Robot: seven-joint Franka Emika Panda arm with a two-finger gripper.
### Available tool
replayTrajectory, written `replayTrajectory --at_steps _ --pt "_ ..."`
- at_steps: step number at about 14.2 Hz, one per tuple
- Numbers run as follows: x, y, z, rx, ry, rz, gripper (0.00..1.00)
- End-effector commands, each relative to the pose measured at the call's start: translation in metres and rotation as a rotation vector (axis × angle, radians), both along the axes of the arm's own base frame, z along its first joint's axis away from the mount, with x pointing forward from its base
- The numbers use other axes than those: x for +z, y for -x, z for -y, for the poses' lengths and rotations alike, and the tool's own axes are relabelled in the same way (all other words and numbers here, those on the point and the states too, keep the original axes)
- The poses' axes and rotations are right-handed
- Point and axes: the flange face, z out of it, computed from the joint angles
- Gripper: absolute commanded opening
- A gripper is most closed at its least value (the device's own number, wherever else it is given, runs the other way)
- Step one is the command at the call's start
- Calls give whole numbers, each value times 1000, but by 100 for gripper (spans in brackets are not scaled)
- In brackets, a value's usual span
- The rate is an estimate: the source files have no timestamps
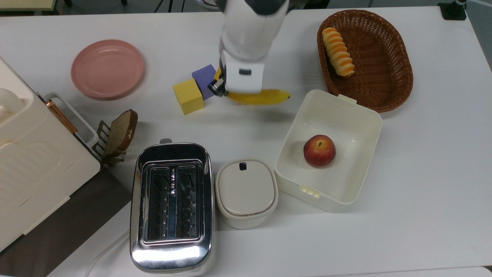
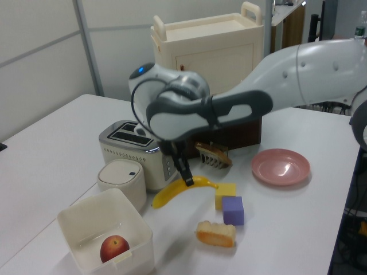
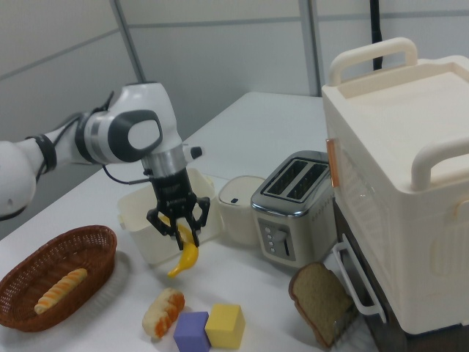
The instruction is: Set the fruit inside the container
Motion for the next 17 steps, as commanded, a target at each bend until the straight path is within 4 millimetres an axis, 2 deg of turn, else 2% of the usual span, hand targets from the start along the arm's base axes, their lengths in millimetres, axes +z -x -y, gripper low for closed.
replayTrajectory --at_steps 1,3,4,6,8,10,11,12,13,14,15,17 --pt "11 3 -9 -185 -64 27 24" --pt "25 -4 -21 -330 -95 98 24" --pt "30 -6 -33 -464 -132 128 24" --pt "42 -14 -42 -651 -184 193 24" --pt "44 -16 -70 -813 -208 221 24" --pt "49 -17 -80 -935 -235 244 25" --pt "47 -21 -86 -1014 -251 267 29" --pt "36 -28 -97 -1086 -265 291 32" --pt "36 -28 -108 -1107 -280 311 44" --pt "37 -29 -113 -1136 -294 323 76" --pt "30 -32 -114 -1175 -283 329 100" --pt "22 -29 -129 -1196 -266 329 100"
